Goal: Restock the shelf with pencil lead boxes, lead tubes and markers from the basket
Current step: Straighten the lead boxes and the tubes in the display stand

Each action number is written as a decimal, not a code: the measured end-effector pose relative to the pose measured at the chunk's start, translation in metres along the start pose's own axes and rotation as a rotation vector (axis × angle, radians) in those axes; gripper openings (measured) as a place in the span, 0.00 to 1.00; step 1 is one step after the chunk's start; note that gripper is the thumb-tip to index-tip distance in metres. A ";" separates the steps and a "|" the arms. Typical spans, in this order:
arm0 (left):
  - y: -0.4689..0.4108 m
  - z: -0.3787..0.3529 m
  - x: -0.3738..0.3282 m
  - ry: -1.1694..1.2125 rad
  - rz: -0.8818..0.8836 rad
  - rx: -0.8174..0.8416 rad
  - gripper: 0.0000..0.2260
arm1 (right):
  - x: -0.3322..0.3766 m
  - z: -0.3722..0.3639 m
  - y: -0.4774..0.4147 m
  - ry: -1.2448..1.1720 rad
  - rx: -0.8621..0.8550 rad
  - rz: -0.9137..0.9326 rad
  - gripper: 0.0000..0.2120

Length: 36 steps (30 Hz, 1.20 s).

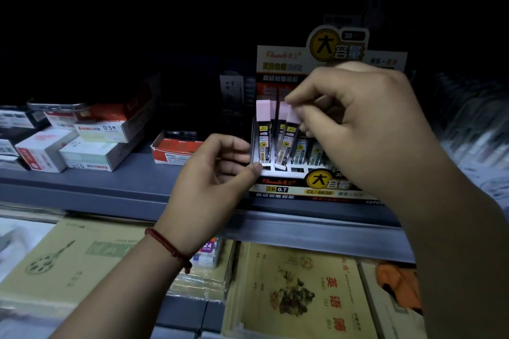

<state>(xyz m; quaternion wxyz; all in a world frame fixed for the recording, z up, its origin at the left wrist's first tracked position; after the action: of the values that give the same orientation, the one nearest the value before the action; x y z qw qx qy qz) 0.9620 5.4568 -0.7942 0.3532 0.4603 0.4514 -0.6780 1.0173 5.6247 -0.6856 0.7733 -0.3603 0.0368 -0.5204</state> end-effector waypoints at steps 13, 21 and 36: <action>0.000 -0.001 -0.001 -0.010 -0.005 -0.008 0.10 | 0.002 0.005 -0.001 0.014 0.167 0.017 0.10; 0.000 -0.002 -0.001 -0.005 -0.013 -0.010 0.10 | 0.008 -0.014 -0.006 0.073 0.080 -0.008 0.08; 0.000 -0.002 -0.001 -0.018 -0.013 -0.005 0.10 | 0.004 -0.013 -0.002 0.079 -0.062 -0.058 0.06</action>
<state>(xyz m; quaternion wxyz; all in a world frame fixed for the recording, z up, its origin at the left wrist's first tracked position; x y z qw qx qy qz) 0.9631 5.4584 -0.7932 0.3539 0.4503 0.4530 -0.6832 1.0119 5.6140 -0.6926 0.7443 -0.3639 0.0730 -0.5552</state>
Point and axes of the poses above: each hand's wrist, its own y-axis away from the middle knuckle, its own z-axis out of the back of the hand, x = y × z, the point moved 5 cm from there along -y, towards the middle knuckle, and after that the axes turned 8 degrees about x, right-handed, at the moved point
